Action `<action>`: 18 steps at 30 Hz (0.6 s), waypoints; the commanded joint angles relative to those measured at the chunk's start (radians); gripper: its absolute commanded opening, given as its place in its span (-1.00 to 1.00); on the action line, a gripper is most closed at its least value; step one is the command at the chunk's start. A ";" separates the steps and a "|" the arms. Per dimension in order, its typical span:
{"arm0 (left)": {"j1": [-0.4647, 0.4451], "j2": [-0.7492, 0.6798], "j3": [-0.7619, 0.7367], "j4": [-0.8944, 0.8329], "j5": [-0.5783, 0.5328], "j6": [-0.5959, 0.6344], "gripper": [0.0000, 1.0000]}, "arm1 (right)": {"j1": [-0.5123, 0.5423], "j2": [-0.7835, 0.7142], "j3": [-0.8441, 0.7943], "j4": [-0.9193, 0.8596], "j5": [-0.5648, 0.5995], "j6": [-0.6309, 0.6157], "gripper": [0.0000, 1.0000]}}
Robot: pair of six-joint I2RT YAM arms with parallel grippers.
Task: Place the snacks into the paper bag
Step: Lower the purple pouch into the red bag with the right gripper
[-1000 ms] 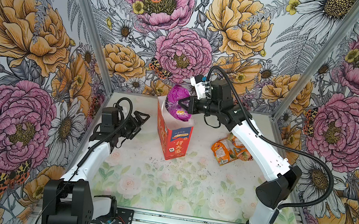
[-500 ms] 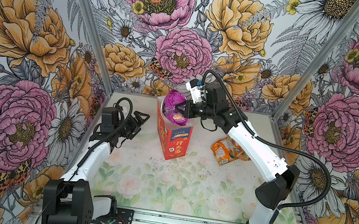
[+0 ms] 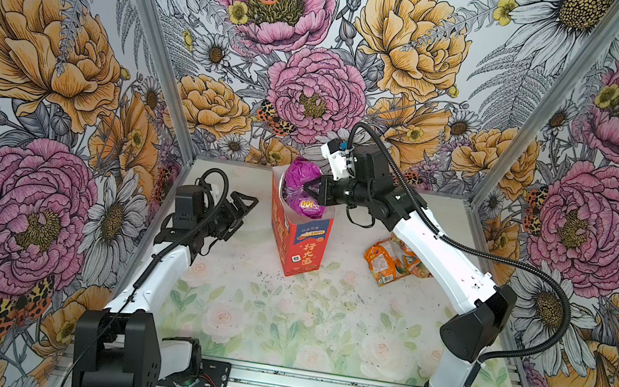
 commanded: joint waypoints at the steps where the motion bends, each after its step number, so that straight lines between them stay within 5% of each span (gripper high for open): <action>1: 0.011 -0.007 -0.014 0.030 0.031 -0.003 0.98 | 0.009 -0.018 0.026 0.070 -0.005 -0.011 -1.00; 7: 0.011 -0.004 -0.014 0.033 0.032 -0.003 0.97 | 0.013 -0.004 0.026 0.070 -0.018 -0.005 -0.97; 18: 0.011 0.008 -0.014 0.040 0.035 -0.002 0.98 | 0.018 0.006 0.026 0.070 -0.015 -0.005 -0.56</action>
